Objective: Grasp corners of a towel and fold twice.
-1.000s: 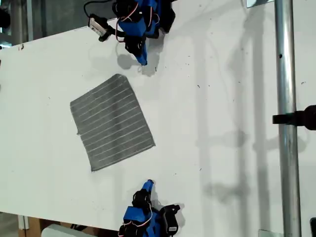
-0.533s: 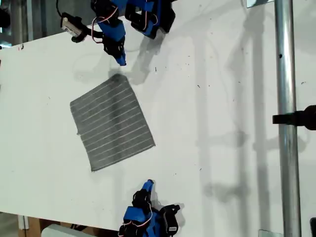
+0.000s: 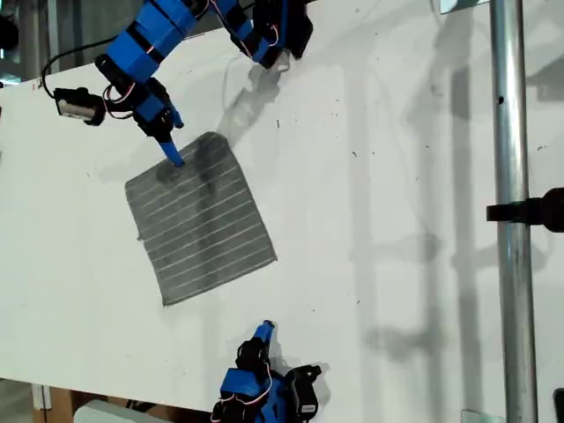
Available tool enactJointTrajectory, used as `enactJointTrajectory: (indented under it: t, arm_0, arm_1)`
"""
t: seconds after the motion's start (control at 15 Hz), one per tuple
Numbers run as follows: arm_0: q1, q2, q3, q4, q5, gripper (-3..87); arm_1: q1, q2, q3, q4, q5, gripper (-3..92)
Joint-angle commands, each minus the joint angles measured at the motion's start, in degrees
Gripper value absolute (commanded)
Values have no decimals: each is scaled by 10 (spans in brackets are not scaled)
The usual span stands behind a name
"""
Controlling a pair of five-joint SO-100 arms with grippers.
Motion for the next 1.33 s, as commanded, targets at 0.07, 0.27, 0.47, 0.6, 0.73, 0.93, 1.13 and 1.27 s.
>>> enactJointTrajectory:
  t: [0.07,0.27,0.47,0.6,0.73,0.93,1.13,1.27]
  arm_0:
    - [6,2,0,2,-11,-19]
    - [5,2,0,2,-11,-19]
    - [6,2,0,2,-15,-19]
    - [6,2,0,2,-16,-19]
    - [6,2,0,2,-16,-19]
    - [5,2,0,2,-17,-19]
    - [6,2,0,2,-22,-19]
    - [4,2,0,2,-23,-19]
  arm_1:
    - [29,7,-25,-6,-25,444]
    - [40,12,-12,-4,-45,437]
    - [29,-3,64,-67,-59,427]
    - [25,-43,110,-124,-66,419]
    - [25,-99,122,-169,-72,417]
    - [27,-178,118,-213,-80,377]
    - [17,-216,115,-229,-91,275]
    - [9,-236,112,-238,-89,81]
